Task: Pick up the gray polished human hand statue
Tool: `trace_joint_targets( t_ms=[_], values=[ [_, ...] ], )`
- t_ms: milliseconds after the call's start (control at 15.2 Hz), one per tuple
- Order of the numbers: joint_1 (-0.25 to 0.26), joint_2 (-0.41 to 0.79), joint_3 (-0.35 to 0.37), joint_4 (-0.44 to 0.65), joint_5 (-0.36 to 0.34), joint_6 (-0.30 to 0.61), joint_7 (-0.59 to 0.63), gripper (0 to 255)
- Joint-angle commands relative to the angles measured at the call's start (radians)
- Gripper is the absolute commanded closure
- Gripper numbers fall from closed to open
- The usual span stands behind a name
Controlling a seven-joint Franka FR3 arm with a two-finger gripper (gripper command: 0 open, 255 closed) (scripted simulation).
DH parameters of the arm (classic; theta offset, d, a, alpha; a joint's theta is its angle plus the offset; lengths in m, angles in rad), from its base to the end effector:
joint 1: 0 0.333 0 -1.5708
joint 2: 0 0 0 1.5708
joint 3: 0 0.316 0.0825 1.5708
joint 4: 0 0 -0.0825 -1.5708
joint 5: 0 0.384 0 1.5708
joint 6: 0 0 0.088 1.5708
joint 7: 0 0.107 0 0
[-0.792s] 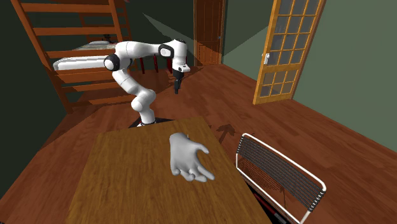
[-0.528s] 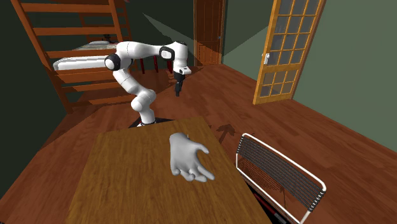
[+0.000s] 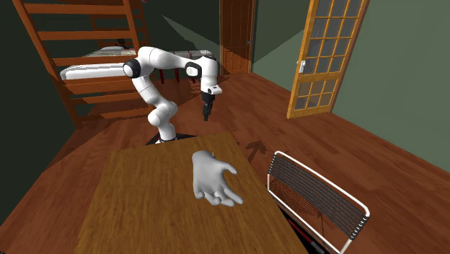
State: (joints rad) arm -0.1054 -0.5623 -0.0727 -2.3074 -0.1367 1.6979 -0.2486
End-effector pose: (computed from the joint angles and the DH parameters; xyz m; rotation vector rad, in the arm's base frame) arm 0.3683 -0.0836 0.5477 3.0514 0.1576 -0.1021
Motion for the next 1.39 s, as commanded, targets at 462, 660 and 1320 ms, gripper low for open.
trace_joint_targets(
  t_ms=[462,660,1320],
  values=[
    [-0.062,0.226,-0.095,0.102,-0.075,0.206,-0.06,0],
    [-0.079,0.307,-0.125,0.154,-0.086,0.264,-0.08,0],
    [-0.142,0.599,-0.211,0.396,-0.059,0.41,-0.163,0]
  ],
)
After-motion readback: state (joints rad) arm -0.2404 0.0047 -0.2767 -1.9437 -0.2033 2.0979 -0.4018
